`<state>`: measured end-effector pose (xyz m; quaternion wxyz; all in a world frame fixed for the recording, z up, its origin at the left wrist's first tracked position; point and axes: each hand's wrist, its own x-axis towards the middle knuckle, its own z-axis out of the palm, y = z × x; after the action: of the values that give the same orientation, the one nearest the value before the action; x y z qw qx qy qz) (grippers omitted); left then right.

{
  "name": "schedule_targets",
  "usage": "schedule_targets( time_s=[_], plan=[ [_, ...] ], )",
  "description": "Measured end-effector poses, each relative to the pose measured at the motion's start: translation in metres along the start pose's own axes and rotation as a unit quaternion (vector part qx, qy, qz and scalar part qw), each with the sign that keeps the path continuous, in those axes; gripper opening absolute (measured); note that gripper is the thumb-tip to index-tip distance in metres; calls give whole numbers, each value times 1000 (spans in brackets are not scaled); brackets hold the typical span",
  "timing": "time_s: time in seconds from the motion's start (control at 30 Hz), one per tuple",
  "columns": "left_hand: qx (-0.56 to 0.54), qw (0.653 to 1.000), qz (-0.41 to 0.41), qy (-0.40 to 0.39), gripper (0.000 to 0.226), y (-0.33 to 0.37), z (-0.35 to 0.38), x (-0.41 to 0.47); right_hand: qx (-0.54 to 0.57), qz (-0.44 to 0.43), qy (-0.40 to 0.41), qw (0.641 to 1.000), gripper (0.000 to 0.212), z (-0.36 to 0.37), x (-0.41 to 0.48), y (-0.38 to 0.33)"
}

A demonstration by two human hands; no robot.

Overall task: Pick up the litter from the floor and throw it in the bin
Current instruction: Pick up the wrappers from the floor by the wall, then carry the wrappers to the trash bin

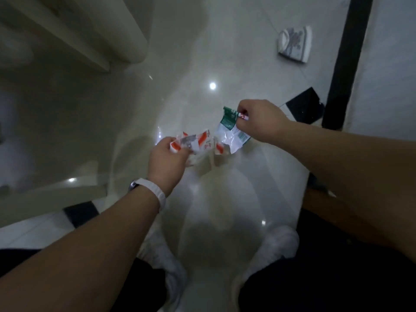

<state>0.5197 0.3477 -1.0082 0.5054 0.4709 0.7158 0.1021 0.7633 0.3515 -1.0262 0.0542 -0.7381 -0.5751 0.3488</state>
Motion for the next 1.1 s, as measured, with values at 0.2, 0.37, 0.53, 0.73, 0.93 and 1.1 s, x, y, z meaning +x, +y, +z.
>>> schedule_targets(
  time_s=[0.2,0.37,0.53,0.73,0.93,1.1],
  plan=[
    [-49,999,1,17,13,100,-83,-95,134,57,36,989,10,-81,-104,-92],
    [-77,997,25,15,11,188,-152,-179,229,114,62,965,5,-170,-177,-166],
    [-85,995,44,15,7,267,-214,-247,283,137,90,945,9,-269,-236,-237],
    [-139,987,74,-15,6,362,-286,-321,294,143,105,939,16,-378,-296,-314],
    [-192,972,122,-54,10,441,-345,-379,305,137,169,927,17,-473,-345,-393],
    [-243,956,150,-72,13,485,-401,-410,343,94,237,904,20,-512,-367,-451]
  ],
)
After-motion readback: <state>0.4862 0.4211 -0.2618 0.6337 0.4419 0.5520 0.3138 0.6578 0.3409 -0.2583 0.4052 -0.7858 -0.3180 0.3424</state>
